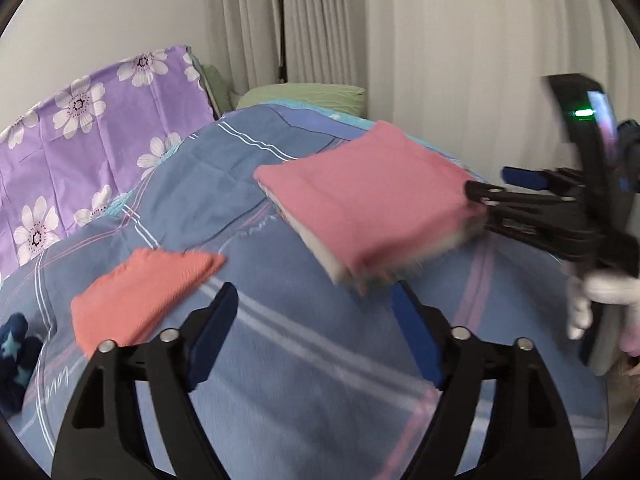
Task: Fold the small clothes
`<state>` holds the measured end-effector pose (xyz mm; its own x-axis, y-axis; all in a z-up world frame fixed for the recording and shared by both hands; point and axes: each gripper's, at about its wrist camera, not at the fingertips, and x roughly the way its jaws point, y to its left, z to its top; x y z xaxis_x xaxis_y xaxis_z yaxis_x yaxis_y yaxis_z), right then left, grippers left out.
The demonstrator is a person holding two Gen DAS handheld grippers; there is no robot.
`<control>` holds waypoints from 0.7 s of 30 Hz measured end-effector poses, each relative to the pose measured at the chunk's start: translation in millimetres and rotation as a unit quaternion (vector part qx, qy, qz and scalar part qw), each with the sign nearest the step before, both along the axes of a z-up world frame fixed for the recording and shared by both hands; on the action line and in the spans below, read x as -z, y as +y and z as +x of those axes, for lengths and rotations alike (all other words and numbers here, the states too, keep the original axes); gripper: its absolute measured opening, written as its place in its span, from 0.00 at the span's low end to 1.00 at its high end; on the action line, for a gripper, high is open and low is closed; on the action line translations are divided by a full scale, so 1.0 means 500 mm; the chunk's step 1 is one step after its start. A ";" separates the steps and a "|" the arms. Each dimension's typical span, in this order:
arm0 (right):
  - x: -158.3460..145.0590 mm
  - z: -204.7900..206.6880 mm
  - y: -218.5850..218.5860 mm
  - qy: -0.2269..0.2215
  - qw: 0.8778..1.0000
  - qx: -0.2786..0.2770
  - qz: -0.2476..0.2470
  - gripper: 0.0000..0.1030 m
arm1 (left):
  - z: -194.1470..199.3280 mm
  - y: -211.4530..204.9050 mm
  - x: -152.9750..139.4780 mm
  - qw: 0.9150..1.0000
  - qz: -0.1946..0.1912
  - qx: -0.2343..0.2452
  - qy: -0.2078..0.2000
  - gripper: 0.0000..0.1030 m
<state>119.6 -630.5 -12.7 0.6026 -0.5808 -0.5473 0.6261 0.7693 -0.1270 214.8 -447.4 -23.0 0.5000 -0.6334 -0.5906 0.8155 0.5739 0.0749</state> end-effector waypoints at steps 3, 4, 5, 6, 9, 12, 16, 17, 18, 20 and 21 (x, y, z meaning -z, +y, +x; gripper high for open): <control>-0.046 -0.121 0.084 -0.039 0.999 -0.011 0.002 0.93 | -0.053 0.048 -0.003 1.000 -0.022 0.003 0.010 0.82; -0.058 -0.150 0.100 -0.055 0.998 -0.013 0.005 0.94 | -0.067 0.060 -0.008 0.999 -0.031 -0.002 0.017 0.83; -0.072 -0.186 0.120 -0.075 0.997 -0.010 0.009 0.98 | -0.081 0.072 -0.013 0.999 -0.042 -0.006 0.024 0.83; -0.085 -0.217 0.137 -0.089 0.996 -0.004 0.012 0.98 | -0.099 0.086 -0.021 0.998 -0.057 -0.007 0.038 0.84; -0.112 -0.264 0.185 -0.084 0.996 0.009 0.016 0.98 | -0.150 0.117 -0.047 0.995 -0.082 0.003 0.051 0.91; -0.143 -0.298 0.241 -0.080 0.997 0.002 -0.002 0.98 | -0.204 0.148 -0.082 0.995 -0.096 0.013 0.026 0.94; -0.182 -0.344 0.296 -0.098 0.995 -0.003 -0.023 0.98 | -0.254 0.209 -0.131 0.992 -0.128 0.001 0.000 0.99; -0.187 -0.354 0.305 -0.101 0.995 -0.005 -0.020 0.98 | -0.260 0.223 -0.141 0.991 -0.134 -0.003 -0.004 0.99; -0.194 -0.364 0.316 -0.104 0.994 -0.005 -0.013 0.98 | -0.269 0.238 -0.150 0.991 -0.132 -0.010 -0.006 0.99; -0.200 -0.380 0.328 -0.108 0.994 -0.007 0.000 0.98 | -0.277 0.252 -0.159 0.994 -0.110 -0.020 -0.005 0.99; -0.202 -0.384 0.333 -0.109 0.994 -0.008 0.006 0.98 | -0.285 0.261 -0.163 0.995 -0.098 -0.023 -0.008 0.99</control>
